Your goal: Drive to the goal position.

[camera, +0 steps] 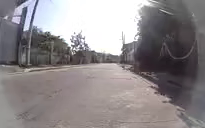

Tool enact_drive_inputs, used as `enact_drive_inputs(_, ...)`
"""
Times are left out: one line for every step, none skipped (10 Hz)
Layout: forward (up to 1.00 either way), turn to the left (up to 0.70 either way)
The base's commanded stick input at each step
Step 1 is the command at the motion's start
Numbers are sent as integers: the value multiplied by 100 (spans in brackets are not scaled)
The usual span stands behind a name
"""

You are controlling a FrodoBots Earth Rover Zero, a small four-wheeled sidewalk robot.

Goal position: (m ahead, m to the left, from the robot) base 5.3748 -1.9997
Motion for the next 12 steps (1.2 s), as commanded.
enact_drive_inputs(100, -11)
enact_drive_inputs(100, -17)
enact_drive_inputs(100, -23)
enact_drive_inputs(100, -30)
enact_drive_inputs(100, -37)
enact_drive_inputs(100, -33)
enact_drive_inputs(100, -17)
enact_drive_inputs(100, -9)
enact_drive_inputs(100, -2)
enact_drive_inputs(100, 0)
enact_drive_inputs(100, 0)
enact_drive_inputs(100, 0)
